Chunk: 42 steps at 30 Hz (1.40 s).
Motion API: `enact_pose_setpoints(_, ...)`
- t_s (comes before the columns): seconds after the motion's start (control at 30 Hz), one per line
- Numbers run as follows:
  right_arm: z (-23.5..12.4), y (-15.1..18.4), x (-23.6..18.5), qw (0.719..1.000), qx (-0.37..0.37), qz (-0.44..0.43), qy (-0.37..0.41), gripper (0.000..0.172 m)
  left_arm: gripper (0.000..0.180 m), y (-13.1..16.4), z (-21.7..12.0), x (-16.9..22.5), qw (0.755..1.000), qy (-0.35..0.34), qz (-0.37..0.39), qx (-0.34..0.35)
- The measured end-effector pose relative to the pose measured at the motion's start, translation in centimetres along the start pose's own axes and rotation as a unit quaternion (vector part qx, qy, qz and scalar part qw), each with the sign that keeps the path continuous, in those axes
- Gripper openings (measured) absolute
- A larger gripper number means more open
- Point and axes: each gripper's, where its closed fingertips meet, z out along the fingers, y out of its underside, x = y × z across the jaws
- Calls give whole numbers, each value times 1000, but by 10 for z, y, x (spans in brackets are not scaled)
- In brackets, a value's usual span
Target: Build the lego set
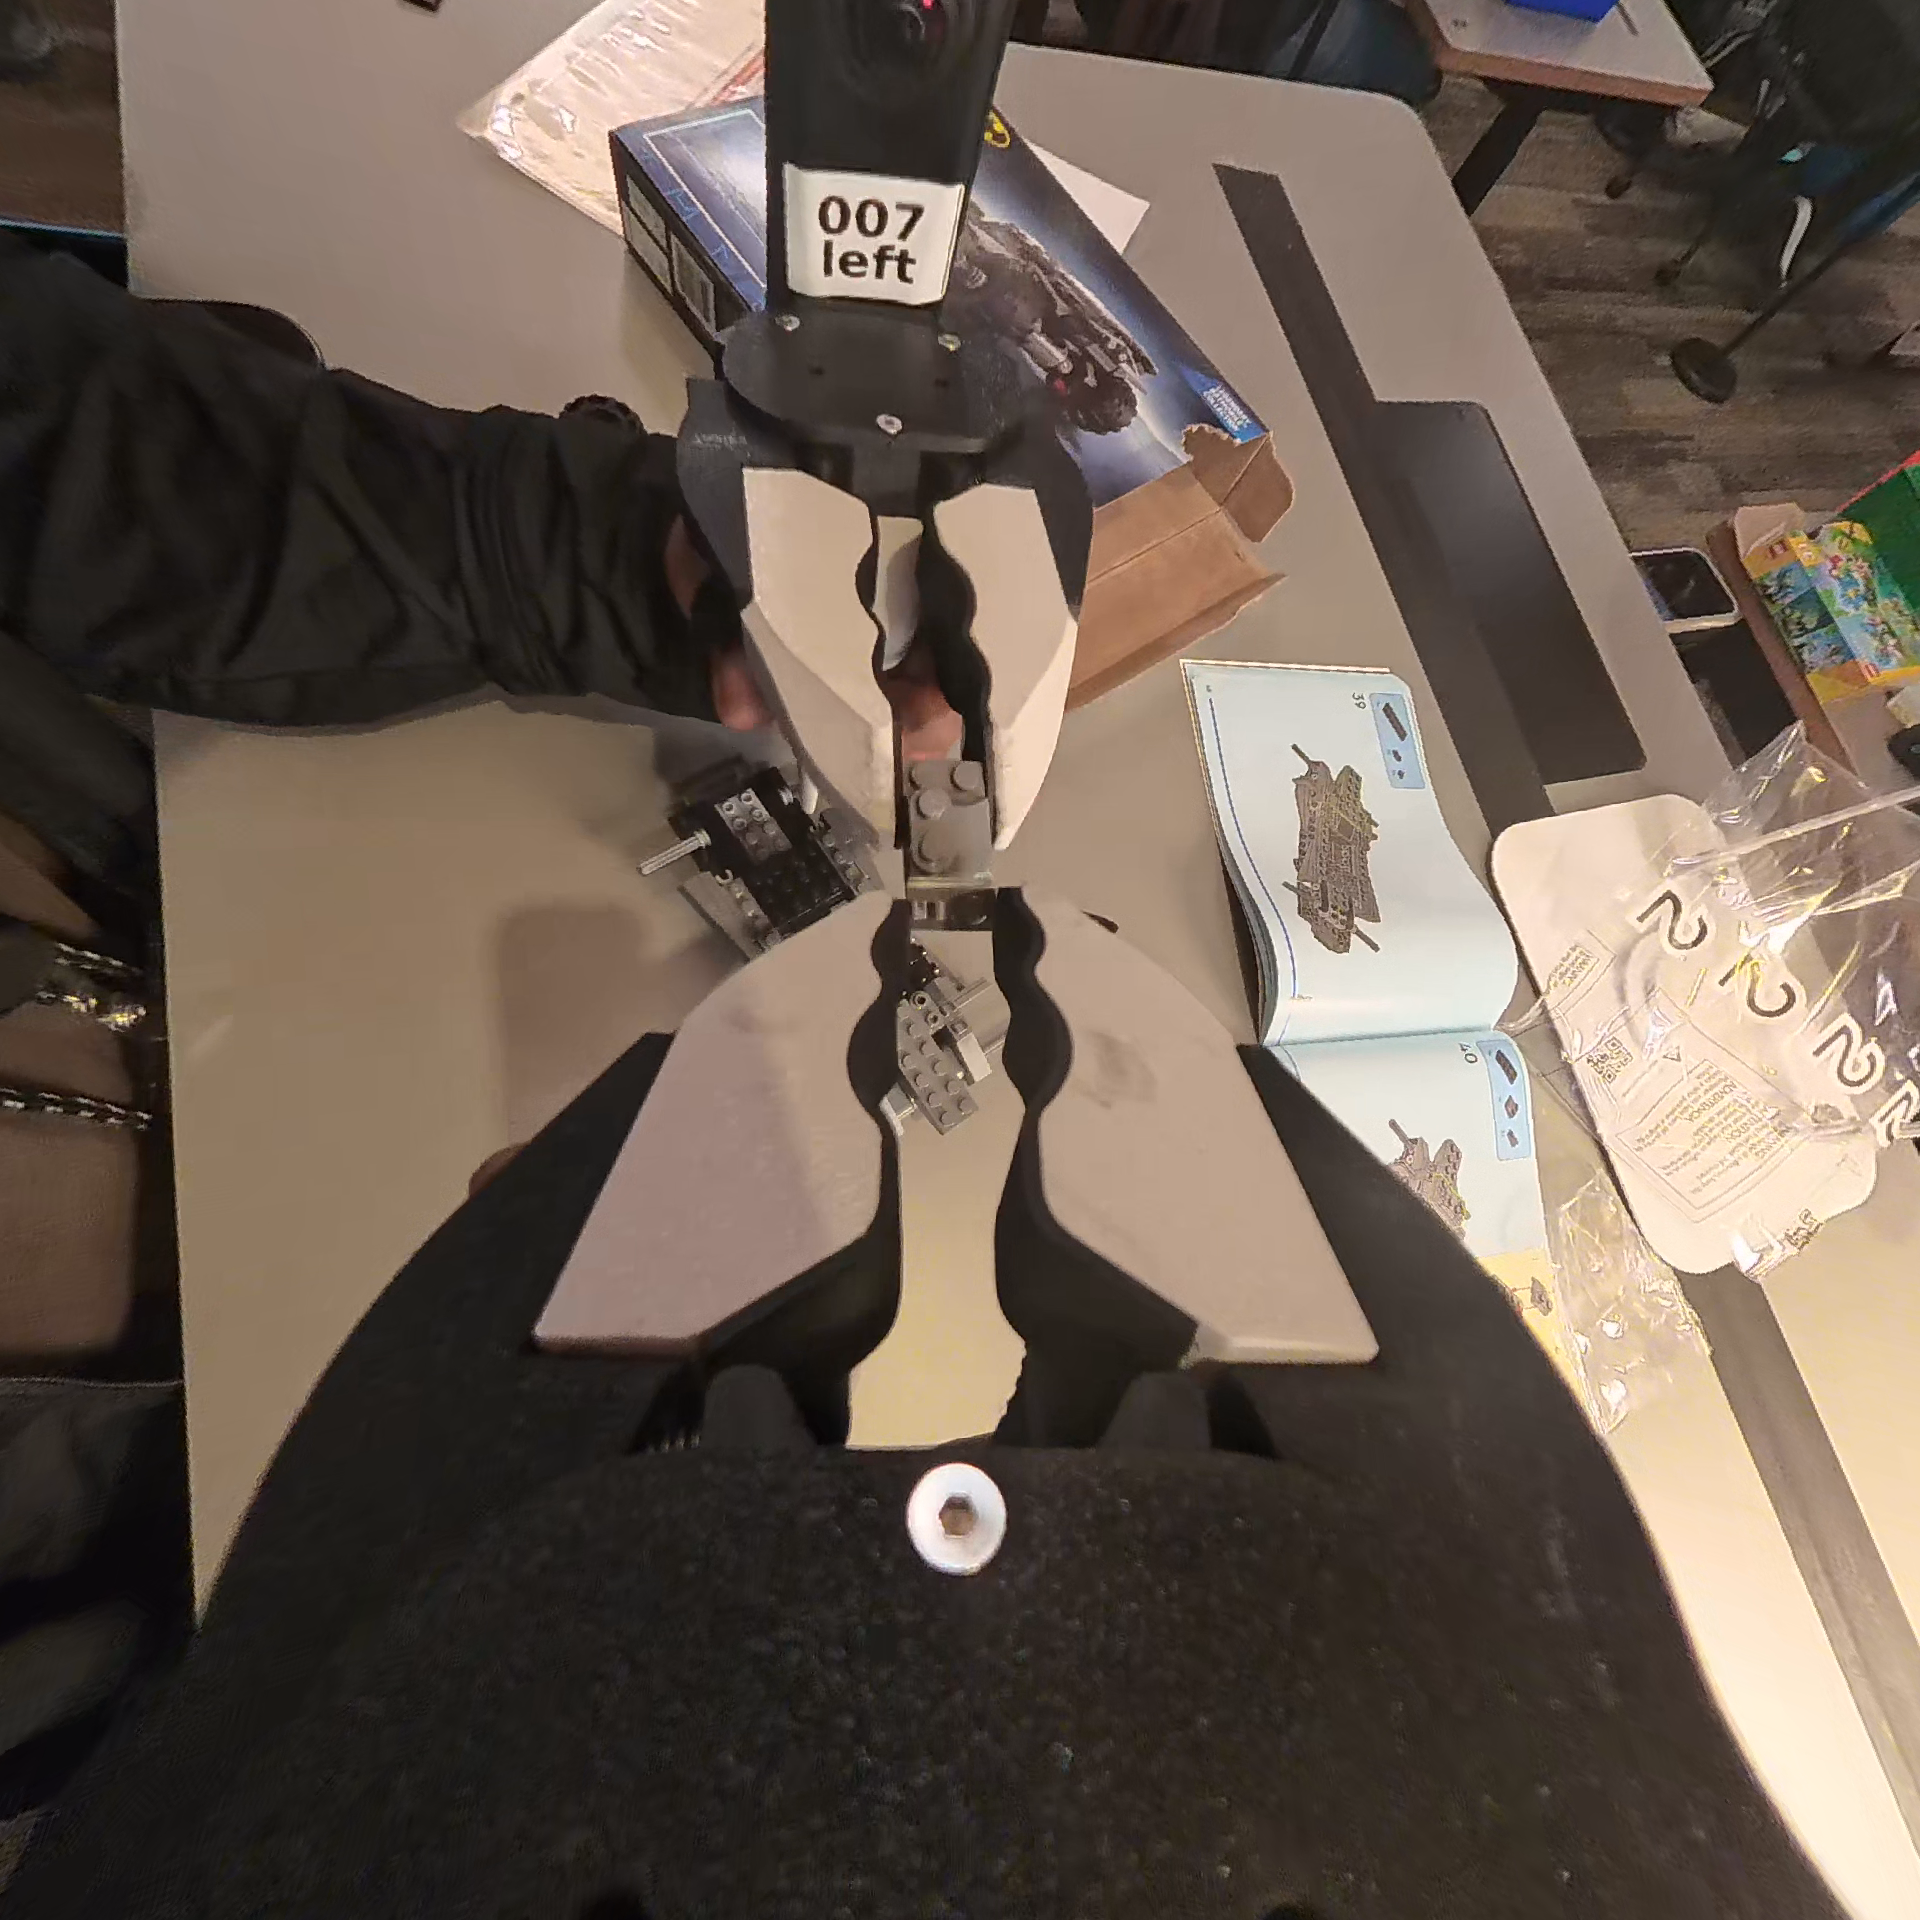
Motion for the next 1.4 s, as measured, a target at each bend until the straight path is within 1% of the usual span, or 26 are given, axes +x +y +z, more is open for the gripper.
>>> enact_pose_setpoints(0.47, 4, -3, -1, 1000, -8, 8, -12, 18, 16, -3, 0, 1, 1000, 9, -10, 19)
enact_pose_setpoints(0.67, 2, -8, -1, 1000, 8, 5, -8, 21, 16, -4, -1, 0, 999, 9, -16, 28)
enact_pose_setpoints(0.77, 0, -11, 0, 1000, 24, -14, 4, 31, 16, -6, -2, -2, 999, 7, -24, 39)
enact_pose_setpoints(0.83, -3, -9, 4, 997, 41, -52, 34, 35, 16, -9, -5, -4, 998, 4, -33, 51)
enact_pose_setpoints(0.87, -4, -8, 7, 993, 58, -82, 57, 36, 17, -11, -7, -6, 998, 1, -39, 56)
enact_pose_setpoints(0.93, -5, -11, 12, 979, 109, -137, 105, 35, 16, -13, -11, -10, 997, -4, -48, 64)
enact_pose_setpoints(1.0, -5, -18, 10, 954, 161, -206, 144, 32, 16, -15, -14, -14, 996, -8, -60, 73)
enact_pose_setpoints(1.03, -4, -19, 13, 941, 174, -239, 167, 30, 16, -16, -16, -15, 995, -10, -65, 78)
enact_pose_setpoints(1.1, 0, -21, 20, 918, 186, -286, 202, 30, 16, -18, -19, -18, 994, -13, -75, 83)
enact_pose_setpoints(1.2, 8, -20, 26, 895, 197, -339, 215, 31, 16, -19, -21, -21, 992, -16, -87, 86)
enact_pose_setpoints(1.27, 10, -24, 27, 880, 219, -360, 220, 31, 16, -18, -21, -23, 993, -21, -88, 81)
enact_pose_setpoints(1.33, 13, -24, 26, 872, 230, -374, 216, 31, 16, -16, -21, -24, 994, -28, -85, 69)
enact_pose_setpoints(1.4, 13, -27, 31, 853, 233, -396, 247, 31, 16, -16, -20, -25, 995, -35, -78, 60)
